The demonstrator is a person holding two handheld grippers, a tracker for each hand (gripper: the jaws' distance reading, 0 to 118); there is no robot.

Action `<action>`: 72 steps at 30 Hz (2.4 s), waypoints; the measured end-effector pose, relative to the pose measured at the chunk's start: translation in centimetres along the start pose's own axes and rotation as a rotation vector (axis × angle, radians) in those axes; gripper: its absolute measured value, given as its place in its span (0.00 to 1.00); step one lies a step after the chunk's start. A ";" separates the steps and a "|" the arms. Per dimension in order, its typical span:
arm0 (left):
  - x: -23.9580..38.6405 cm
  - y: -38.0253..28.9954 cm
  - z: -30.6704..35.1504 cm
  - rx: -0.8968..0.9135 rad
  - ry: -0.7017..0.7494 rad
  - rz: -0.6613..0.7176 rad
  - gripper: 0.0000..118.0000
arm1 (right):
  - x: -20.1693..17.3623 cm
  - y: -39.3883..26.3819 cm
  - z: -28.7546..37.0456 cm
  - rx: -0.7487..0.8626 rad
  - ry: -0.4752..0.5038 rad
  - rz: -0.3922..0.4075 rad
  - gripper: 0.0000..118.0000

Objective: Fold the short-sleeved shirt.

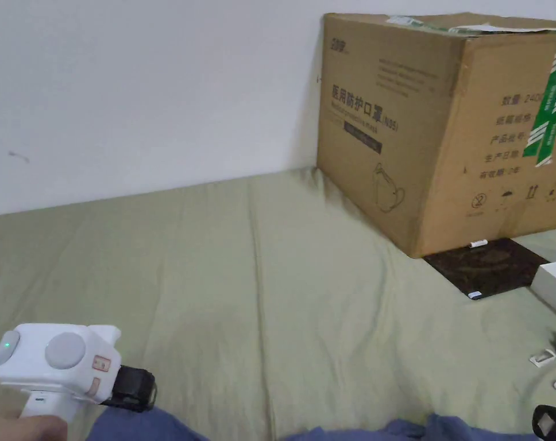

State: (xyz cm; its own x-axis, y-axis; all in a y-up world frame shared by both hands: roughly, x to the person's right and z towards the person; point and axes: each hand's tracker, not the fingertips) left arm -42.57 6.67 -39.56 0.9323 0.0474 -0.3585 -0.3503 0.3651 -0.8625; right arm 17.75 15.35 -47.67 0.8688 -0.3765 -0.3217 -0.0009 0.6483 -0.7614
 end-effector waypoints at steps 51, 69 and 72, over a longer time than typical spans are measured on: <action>-1.1 -9.6 52.4 1.018 0.085 0.045 0.02 | -16.5 27.2 16.8 0.425 0.218 0.254 0.00; -8.5 2.8 49.1 1.065 0.099 0.270 0.02 | -34.7 42.2 14.7 0.663 0.008 0.477 0.00; -9.9 5.7 48.3 1.088 0.090 0.310 0.02 | -37.1 44.4 12.5 0.673 -0.030 0.515 0.00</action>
State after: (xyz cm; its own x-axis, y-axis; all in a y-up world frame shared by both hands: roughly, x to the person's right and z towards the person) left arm -49.45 53.14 -23.66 0.7939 0.2255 -0.5647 -0.2597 0.9655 0.0204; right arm -8.34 66.41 -62.50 0.8537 0.0851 -0.5139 -0.1134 0.9933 -0.0240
